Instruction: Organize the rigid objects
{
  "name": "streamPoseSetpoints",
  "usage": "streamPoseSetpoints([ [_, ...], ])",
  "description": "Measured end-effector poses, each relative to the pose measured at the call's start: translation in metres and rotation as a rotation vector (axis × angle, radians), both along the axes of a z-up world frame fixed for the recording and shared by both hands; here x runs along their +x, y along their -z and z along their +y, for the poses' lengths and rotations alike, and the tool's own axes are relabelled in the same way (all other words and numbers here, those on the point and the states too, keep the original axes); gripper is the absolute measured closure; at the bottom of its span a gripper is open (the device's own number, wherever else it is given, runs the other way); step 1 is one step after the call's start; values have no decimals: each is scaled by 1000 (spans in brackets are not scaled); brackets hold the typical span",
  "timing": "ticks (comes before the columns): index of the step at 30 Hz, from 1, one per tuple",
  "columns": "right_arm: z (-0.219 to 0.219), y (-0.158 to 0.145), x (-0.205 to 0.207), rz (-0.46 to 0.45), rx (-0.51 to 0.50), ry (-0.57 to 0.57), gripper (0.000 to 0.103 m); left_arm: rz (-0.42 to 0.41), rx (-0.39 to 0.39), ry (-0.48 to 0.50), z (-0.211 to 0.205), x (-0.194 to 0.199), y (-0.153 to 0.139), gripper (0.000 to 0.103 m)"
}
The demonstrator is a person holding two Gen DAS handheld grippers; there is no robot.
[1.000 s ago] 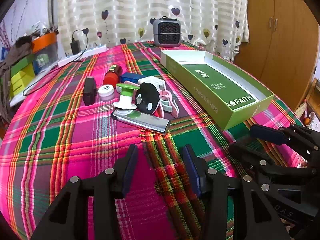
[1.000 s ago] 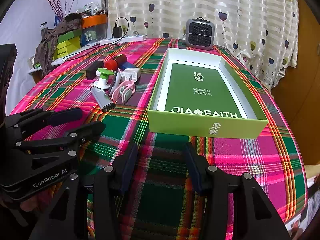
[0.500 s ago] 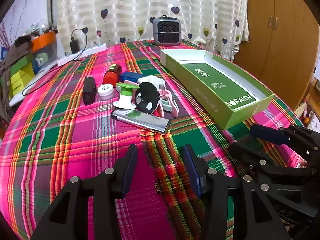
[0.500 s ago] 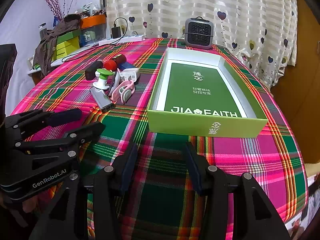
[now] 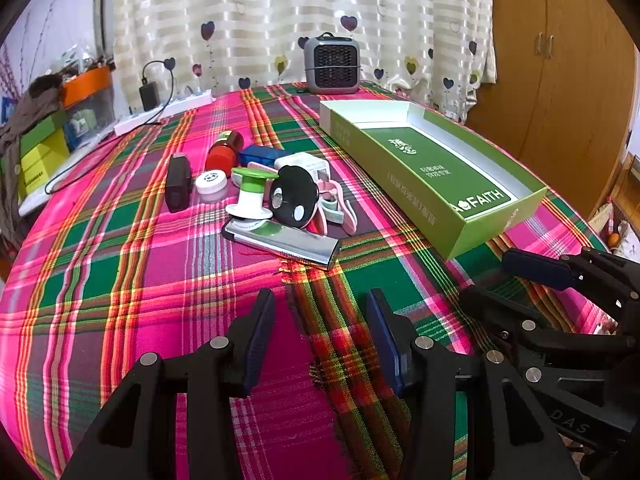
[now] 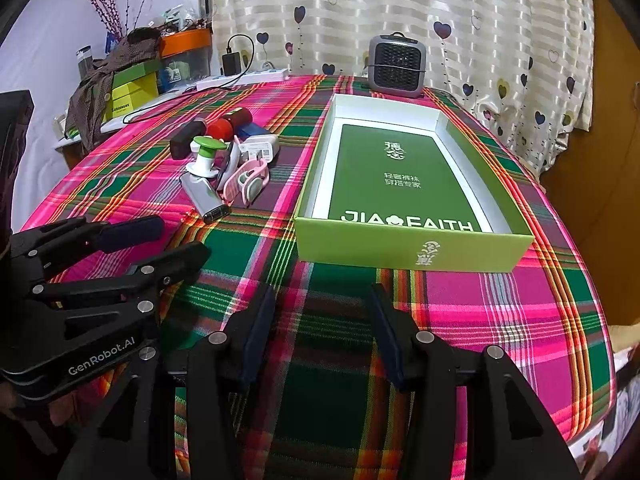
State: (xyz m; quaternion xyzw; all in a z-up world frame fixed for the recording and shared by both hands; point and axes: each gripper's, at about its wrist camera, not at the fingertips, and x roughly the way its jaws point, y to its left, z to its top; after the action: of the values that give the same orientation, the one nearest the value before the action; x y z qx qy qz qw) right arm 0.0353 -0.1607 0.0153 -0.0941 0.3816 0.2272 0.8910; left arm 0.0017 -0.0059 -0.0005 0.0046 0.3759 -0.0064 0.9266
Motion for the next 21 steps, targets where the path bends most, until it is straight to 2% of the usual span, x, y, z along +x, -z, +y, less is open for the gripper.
streamPoseSetpoints([
  [6, 0, 0, 0, 2, 2, 1, 54, 2, -6, 4, 1, 3, 4, 56],
  [14, 0, 0, -3, 18, 3, -9, 54, 12, -65, 20, 7, 1, -8, 57],
  [21, 8, -10, -12, 13, 21, -60, 54, -30, -112, 2, 25, 1, -18, 57],
])
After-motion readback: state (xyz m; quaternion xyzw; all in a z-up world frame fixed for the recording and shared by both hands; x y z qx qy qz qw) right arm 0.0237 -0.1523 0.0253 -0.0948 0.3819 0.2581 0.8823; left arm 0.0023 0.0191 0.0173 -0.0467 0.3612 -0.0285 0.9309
